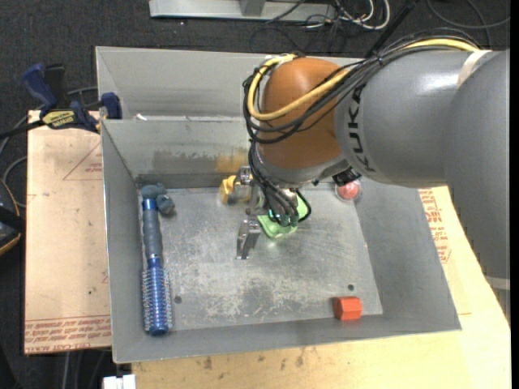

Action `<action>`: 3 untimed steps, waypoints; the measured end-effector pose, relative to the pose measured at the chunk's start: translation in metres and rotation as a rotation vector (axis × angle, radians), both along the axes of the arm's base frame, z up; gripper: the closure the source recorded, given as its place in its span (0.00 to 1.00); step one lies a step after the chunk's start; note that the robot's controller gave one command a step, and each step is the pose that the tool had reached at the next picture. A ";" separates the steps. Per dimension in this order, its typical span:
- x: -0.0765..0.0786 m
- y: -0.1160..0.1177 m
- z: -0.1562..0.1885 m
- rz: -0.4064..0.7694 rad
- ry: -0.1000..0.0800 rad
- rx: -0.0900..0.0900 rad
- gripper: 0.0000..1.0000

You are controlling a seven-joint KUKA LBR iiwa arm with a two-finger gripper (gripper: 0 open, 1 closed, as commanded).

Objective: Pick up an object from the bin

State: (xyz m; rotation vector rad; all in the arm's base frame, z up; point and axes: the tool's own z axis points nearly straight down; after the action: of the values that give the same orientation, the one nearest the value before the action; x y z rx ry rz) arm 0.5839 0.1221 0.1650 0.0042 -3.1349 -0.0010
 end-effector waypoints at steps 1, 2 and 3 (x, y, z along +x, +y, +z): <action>0.053 -0.084 -0.064 0.020 -0.008 -0.004 0.00; 0.066 -0.114 -0.089 -0.180 -0.012 0.005 0.00; 0.068 -0.115 -0.086 -0.181 -0.022 0.004 1.00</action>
Offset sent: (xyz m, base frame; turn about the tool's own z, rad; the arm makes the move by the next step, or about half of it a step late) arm 0.0517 -0.0774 -0.0601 -0.0288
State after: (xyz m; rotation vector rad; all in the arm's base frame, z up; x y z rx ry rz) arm 0.6522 0.0073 0.0787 -0.2805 -3.1444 -0.0080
